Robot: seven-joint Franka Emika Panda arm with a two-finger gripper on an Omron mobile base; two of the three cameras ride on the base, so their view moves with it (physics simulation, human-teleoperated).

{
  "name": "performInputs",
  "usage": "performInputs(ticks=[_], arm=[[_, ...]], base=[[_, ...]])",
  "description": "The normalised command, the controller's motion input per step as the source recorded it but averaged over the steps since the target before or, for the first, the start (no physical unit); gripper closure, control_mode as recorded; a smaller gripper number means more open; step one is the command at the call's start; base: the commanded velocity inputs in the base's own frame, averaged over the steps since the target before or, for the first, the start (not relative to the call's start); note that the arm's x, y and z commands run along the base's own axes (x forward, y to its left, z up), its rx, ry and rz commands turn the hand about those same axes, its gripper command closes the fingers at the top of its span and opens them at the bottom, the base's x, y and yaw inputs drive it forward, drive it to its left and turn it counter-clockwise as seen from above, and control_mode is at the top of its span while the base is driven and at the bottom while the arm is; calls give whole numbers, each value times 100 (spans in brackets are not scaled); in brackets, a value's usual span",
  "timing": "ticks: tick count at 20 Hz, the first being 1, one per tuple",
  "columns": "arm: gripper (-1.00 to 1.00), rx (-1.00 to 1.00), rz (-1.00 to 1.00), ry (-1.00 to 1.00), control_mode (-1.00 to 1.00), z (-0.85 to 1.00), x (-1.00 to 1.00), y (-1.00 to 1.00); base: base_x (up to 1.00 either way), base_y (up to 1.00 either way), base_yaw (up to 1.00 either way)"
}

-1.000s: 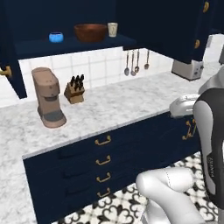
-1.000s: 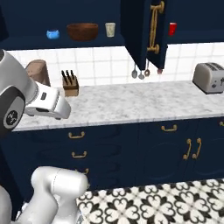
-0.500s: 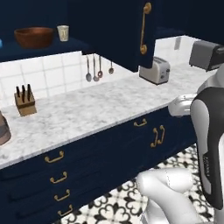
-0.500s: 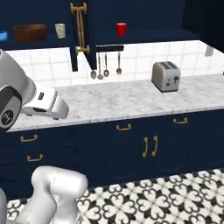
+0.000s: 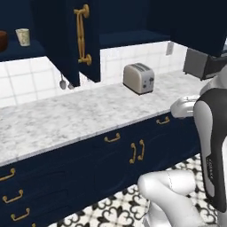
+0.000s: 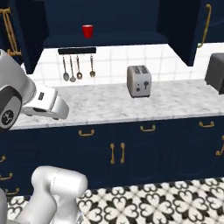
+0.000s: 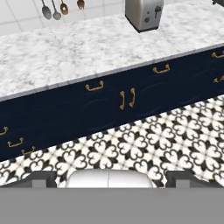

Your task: Gather all objects into one cabinet and sort the glasses and bowls to opposite sides.

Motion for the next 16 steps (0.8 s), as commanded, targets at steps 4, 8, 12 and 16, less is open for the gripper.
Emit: performInputs(ticks=[4, 8, 12, 16], arm=[[-100, 0, 0, 0, 100, 0, 0, 0], [-100, 0, 0, 0, 100, 0, 0, 0], [-100, 0, 0, 0, 100, 0, 0, 0], [-100, 0, 0, 0, 100, 0, 0, 0]], base=[[56, -70, 38], [51, -69, 43], [53, -48, 43], [52, -6, 30]])
